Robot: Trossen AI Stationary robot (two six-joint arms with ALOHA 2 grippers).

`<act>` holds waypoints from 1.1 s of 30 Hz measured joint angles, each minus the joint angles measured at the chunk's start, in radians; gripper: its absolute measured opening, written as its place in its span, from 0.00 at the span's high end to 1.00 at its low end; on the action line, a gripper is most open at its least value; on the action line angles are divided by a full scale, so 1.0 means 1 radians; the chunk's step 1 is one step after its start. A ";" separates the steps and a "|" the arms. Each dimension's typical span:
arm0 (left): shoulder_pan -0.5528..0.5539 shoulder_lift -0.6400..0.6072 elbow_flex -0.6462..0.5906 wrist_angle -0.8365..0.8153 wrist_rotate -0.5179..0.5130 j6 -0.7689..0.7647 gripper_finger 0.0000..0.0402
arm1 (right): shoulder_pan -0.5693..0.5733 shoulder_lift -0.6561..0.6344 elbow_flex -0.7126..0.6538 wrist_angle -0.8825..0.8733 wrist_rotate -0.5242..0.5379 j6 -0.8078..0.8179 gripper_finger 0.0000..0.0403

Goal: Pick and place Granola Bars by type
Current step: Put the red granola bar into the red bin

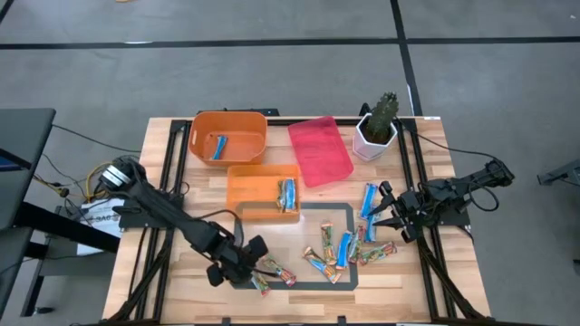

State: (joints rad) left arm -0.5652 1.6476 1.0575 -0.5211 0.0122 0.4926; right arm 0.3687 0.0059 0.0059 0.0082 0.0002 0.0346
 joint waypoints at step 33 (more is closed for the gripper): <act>-0.029 0.200 0.003 0.123 -0.014 -0.030 0.63 | 0.000 0.000 0.000 0.000 0.000 0.000 0.67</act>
State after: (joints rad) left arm -0.5938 1.8477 1.0603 -0.3985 -0.0021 0.4623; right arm 0.3687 0.0060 0.0059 0.0082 0.0002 0.0346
